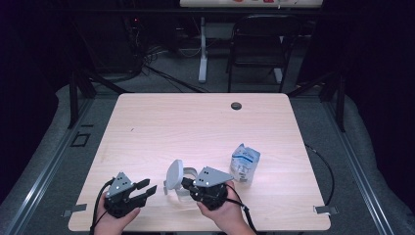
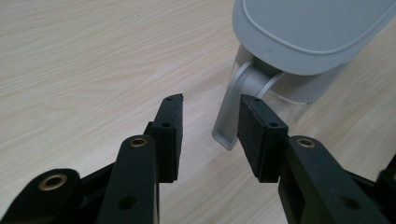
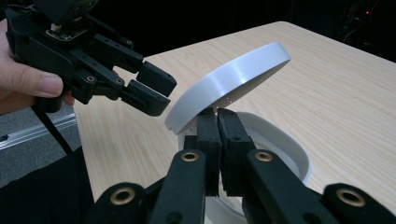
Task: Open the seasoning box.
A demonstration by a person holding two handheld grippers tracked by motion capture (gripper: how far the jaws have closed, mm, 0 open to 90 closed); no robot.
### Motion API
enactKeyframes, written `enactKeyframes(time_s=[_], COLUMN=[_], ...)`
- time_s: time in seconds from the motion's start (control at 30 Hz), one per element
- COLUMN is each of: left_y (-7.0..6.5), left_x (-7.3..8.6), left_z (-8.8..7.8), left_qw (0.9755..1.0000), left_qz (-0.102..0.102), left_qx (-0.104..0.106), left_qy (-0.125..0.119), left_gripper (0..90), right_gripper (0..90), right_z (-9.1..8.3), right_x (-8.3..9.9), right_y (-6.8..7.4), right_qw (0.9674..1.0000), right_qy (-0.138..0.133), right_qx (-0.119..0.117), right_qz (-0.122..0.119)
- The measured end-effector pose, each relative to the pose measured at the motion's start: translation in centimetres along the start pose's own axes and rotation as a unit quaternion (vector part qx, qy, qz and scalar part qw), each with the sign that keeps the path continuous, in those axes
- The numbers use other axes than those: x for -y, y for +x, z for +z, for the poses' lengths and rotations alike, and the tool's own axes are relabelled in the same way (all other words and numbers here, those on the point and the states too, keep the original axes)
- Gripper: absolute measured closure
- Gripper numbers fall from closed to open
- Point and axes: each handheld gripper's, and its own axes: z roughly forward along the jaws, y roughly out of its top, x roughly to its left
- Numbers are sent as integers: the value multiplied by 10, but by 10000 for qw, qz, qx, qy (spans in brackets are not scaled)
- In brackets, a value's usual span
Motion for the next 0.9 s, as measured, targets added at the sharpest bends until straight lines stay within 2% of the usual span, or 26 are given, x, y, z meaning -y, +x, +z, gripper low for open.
enactKeyframes(time_s=[0.37,0.6,0.9], left_y=[2,1,2], left_x=[1,2,4], left_z=[-2,0,0], left_qw=[10000,10000,10000], left_qz=[-26,-14,-44], left_qx=[62,46,13], left_qy=[-37,18,-42], left_gripper=[590,578,577], right_gripper=[879,875,870], right_z=[1,4,7], right_x=[-4,-4,-5], right_y=[6,8,12], right_qw=[9999,9999,9998], right_qy=[-45,-34,-16], right_qx=[-77,-117,-158], right_qz=[-55,-79,-137])
